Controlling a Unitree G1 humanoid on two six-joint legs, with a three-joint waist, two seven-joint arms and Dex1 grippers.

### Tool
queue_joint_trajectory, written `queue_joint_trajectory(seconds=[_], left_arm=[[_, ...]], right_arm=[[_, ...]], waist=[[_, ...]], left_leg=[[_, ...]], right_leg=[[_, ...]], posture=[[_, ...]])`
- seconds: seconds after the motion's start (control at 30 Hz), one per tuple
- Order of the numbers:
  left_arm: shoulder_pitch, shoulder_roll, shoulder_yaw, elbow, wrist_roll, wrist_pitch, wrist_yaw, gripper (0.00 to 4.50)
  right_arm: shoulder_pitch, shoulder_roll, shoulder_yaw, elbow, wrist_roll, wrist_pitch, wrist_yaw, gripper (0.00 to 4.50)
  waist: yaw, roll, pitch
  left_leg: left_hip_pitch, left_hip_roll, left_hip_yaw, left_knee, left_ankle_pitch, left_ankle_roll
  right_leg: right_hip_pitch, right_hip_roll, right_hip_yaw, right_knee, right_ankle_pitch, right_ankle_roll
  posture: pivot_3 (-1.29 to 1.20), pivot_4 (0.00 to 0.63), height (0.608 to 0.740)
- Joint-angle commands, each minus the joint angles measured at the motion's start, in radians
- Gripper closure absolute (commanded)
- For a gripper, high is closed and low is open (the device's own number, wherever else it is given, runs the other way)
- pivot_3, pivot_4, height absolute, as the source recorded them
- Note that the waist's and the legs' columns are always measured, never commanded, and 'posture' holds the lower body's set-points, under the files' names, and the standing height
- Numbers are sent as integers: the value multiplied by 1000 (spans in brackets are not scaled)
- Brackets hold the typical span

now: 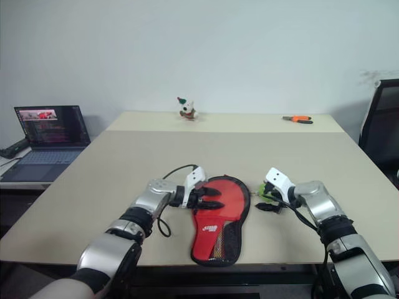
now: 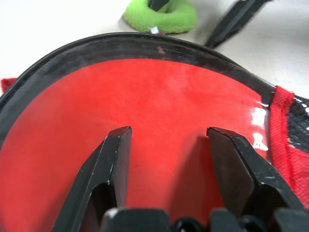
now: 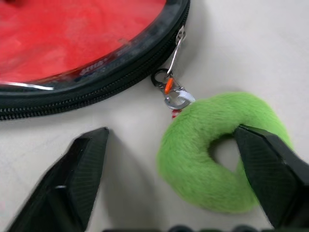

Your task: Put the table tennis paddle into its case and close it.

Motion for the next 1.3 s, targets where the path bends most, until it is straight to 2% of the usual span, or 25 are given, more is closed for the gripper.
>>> queue_joint_trajectory(seconds=[0.03,0.33,0.37,0.53,0.67,0.83,1.13,1.3], left_arm=[[-15,-9,5,7,1,-20,-13,1789],[0,-27,-11,33,24,-48,-2,1789],[2,-28,-18,37,33,-55,3,1789],[0,-44,-14,53,45,-58,19,1789],[-6,-60,-24,70,67,-64,54,1789],[-10,-78,-46,81,95,-80,33,1789],[8,-54,-82,81,115,-113,-141,1789],[7,-16,-79,106,128,-103,-91,1789]], right_arm=[[-17,-10,-15,28,-44,-3,-39,1465],[-14,-33,-32,-7,-65,6,-47,4311],[-5,-44,-31,-27,-64,9,-31,4453],[58,-111,-28,-156,-58,28,52,4453],[173,-196,-43,-422,-12,118,149,4453],[269,-217,-48,-647,22,232,149,4453],[291,-213,-38,-717,28,295,131,4453],[293,-205,-42,-717,29,305,114,4453]], waist=[[0,0,0],[1,0,0],[2,0,0],[4,0,0],[6,1,0],[5,1,0],[4,1,0],[-1,1,0]], left_leg=[[0,0,0,0,0,0],[0,0,-1,0,0,0],[0,0,-1,0,0,0],[-1,-1,0,0,0,0],[-1,-1,-1,0,0,0],[-1,-1,-2,0,0,0],[0,-1,-2,0,0,0],[1,0,-2,0,0,0]], right_leg=[[0,0,0,0,0,0],[0,0,1,0,1,1],[0,0,1,0,1,1],[0,-1,0,-1,1,1],[0,-1,0,-1,1,1],[1,-1,0,-1,1,2],[1,-1,0,-2,1,1],[1,0,1,-1,1,1]], posture=[[0,150,740],[0,150,740],[0,150,740],[0,150,740],[0,150,740],[0,150,740],[0,150,740],[0,150,740]])
